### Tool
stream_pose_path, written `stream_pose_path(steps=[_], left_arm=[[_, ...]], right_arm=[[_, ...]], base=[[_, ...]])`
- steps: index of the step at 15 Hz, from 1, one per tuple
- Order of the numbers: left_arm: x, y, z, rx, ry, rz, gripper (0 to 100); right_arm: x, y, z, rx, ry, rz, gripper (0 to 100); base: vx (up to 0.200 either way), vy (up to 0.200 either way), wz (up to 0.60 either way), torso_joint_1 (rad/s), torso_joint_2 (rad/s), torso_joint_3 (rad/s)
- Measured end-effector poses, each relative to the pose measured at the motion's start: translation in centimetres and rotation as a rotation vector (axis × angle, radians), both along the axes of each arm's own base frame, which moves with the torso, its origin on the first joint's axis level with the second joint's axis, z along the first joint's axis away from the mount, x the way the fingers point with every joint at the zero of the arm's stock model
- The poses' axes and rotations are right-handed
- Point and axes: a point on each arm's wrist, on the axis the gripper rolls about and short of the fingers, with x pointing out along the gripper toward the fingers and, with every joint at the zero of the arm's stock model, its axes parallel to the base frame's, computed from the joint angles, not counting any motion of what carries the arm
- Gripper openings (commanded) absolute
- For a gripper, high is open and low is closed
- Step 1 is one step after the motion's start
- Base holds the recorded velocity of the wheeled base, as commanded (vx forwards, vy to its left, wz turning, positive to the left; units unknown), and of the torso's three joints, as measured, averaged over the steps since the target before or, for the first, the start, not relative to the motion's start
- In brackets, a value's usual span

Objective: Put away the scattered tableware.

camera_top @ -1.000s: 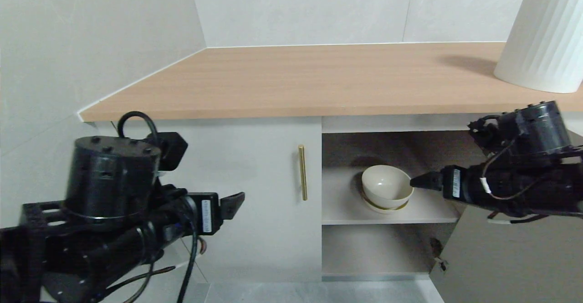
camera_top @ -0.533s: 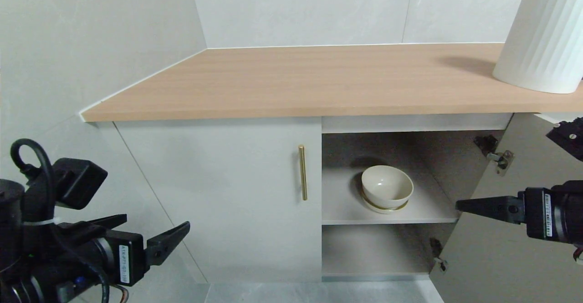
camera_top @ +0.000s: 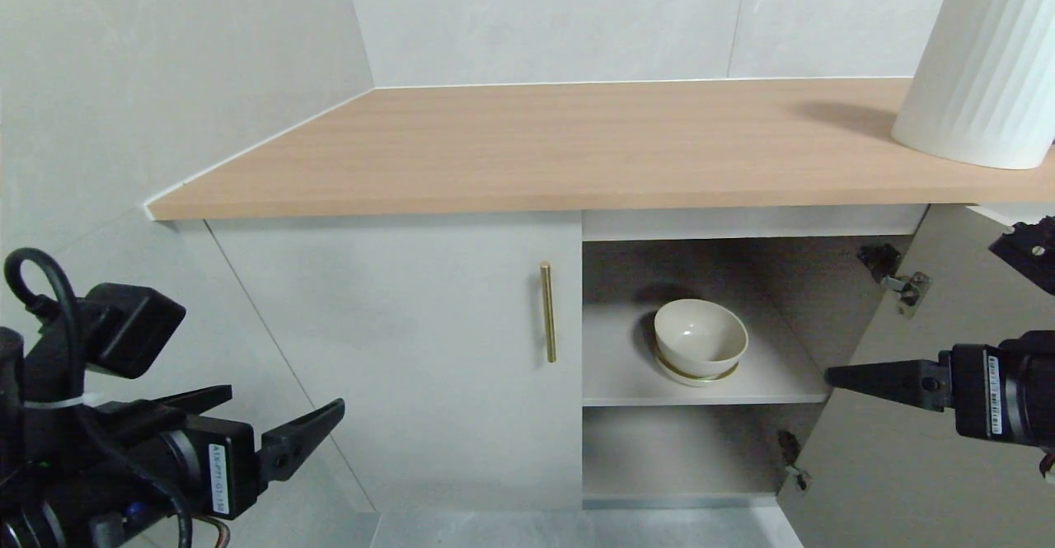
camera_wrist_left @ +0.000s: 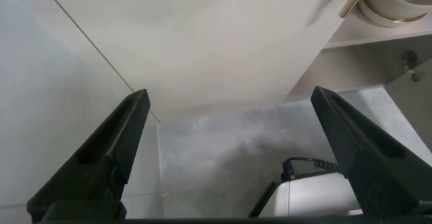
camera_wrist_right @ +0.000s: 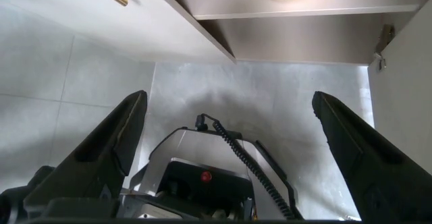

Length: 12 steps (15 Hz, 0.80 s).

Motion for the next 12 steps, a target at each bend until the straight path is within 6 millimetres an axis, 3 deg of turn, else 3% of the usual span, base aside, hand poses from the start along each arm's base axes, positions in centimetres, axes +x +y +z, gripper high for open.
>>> stream_pose_path(steps=[12], left_arm=[[0.27,-0.30,-0.18,0.009,0.012,-0.013,100]], right_arm=[[-0.18,-0.06,-0.23,-0.005,0.001,-0.004,100]], base=[[-0.200,0.000,0.00,0.001,0.00,0.003]])
